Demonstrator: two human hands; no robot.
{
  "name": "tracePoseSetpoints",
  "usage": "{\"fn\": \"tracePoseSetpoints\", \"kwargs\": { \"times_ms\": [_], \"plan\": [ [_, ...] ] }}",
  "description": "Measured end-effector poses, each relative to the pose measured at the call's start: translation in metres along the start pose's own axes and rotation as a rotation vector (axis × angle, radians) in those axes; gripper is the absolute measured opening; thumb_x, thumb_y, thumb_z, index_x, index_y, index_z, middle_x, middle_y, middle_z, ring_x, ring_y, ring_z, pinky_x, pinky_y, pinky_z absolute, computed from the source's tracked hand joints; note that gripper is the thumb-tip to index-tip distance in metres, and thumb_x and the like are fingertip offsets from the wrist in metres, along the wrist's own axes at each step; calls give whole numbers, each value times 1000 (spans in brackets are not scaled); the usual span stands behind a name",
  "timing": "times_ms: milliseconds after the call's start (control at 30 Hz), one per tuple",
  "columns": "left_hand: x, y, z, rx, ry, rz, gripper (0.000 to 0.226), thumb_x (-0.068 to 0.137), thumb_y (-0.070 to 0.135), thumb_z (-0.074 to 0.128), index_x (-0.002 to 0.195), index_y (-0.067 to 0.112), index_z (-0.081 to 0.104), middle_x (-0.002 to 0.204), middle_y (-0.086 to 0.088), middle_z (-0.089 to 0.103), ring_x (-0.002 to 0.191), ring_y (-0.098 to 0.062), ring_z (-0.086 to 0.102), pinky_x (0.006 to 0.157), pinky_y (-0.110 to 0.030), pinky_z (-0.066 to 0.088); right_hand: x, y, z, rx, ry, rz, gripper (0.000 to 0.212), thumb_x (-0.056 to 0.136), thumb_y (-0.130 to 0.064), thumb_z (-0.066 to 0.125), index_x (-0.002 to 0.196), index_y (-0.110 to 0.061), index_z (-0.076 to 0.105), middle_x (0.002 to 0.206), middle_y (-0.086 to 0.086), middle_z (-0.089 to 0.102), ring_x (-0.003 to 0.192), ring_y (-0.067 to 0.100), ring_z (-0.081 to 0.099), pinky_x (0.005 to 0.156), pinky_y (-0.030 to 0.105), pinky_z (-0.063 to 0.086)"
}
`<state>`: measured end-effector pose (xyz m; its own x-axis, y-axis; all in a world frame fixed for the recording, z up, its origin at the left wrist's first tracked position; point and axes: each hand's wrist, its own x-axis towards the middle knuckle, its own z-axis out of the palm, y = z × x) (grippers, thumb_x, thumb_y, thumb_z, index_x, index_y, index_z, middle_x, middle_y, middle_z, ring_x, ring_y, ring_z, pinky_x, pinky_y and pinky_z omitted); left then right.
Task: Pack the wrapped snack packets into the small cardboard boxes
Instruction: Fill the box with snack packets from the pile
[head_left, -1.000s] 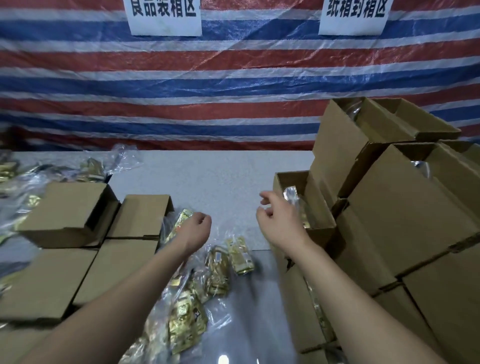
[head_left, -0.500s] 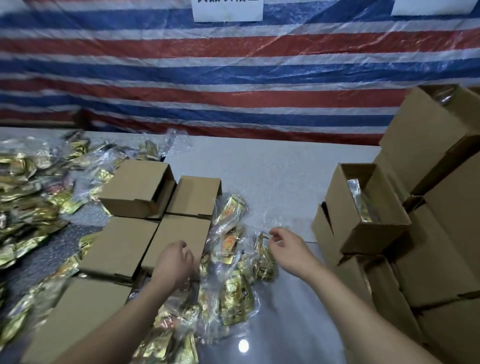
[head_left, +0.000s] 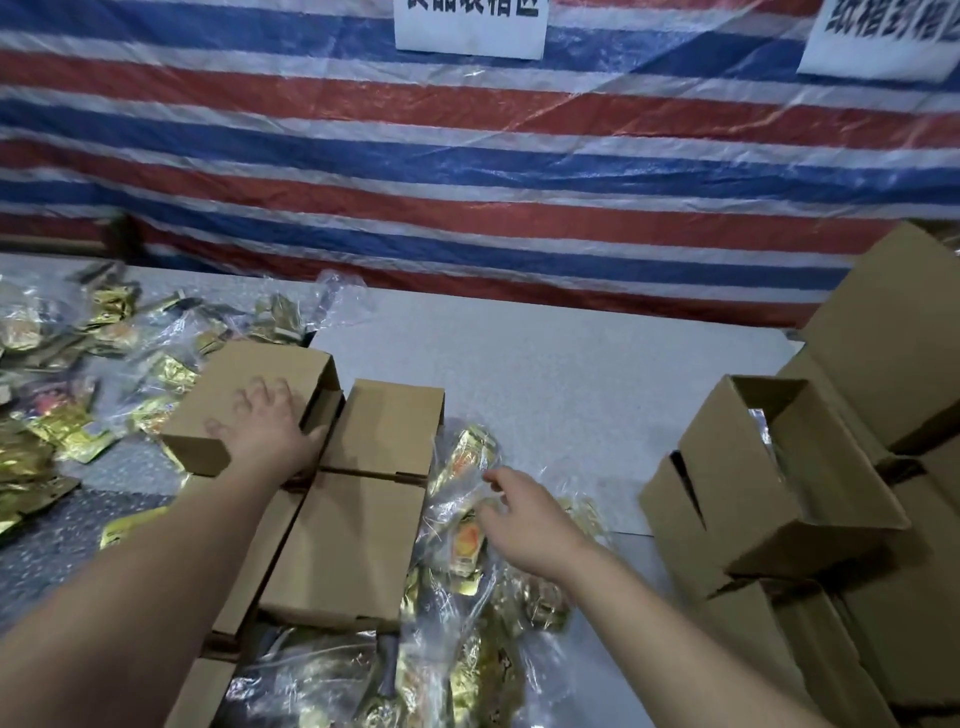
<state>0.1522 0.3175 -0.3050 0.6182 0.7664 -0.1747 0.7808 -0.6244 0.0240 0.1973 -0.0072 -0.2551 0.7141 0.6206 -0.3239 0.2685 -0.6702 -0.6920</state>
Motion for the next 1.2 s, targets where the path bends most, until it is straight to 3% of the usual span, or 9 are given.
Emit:
{"fn": "tracePoseSetpoints", "kwargs": {
  "times_ms": [100,267,400,533,633,733,833,933,1200],
  "plan": [
    [4,3,12,-71,-44,-52,65,96,32,44,154,21,16,162,-6,13,148,-33,10,110,-71,20,5,-1,-3,-17,1,-1,54,100,-33,44,151,-21,33,153,-2,37,83,3,57,74,15,39],
    [-10,-9,-12,-180,103,-22,52,94,8,39,145,19,35,147,-9,41,134,-37,35,100,-69,35,6,2,-10,-26,-1,7,51,100,-31,45,150,-22,36,152,-2,38,95,0,48,81,19,38],
    [-39,-20,-70,-298,186,128,44,97,10,43,139,15,54,118,-24,64,101,-42,62,77,-42,50,6,-13,-27,5,83,-29,49,100,-32,47,147,-20,41,148,0,44,124,13,49,95,23,38],
    [-107,-2,-126,-389,44,313,35,99,18,48,127,33,63,88,-4,68,74,-18,63,59,-27,46,1,-50,-57,94,275,-140,67,94,-41,57,152,-21,30,153,1,36,138,17,38,108,31,33],
    [-163,28,-148,-469,-71,464,30,102,21,48,122,37,64,92,7,70,86,-12,66,74,-28,54,-14,-73,-86,-68,349,-304,78,90,-37,64,154,-28,22,158,-3,27,143,18,31,113,33,28],
    [-208,61,-152,-582,-209,671,30,102,14,49,119,32,65,81,32,66,85,19,58,72,-2,43,-37,-73,-117,-541,274,-400,71,86,-19,62,150,-30,34,153,3,35,136,27,40,113,40,36],
    [-241,88,-142,-596,-431,777,35,104,20,45,130,40,58,110,20,67,104,3,59,93,-18,46,-71,-53,-136,-776,118,-303,34,86,-12,57,117,-26,61,119,3,60,111,26,58,80,34,45],
    [-267,104,-111,-584,-506,830,40,102,11,46,131,35,60,117,16,67,108,1,59,93,-12,44,-108,-8,-134,-794,24,-189,18,85,-8,51,92,-22,59,106,5,62,100,28,60,72,32,42],
    [-347,98,50,-524,-541,764,21,99,14,50,109,19,68,100,12,61,100,-7,55,80,-2,35,-187,145,-23,-544,-269,121,18,92,-17,57,107,-13,65,117,15,63,110,31,60,82,30,45]
  ]
}}
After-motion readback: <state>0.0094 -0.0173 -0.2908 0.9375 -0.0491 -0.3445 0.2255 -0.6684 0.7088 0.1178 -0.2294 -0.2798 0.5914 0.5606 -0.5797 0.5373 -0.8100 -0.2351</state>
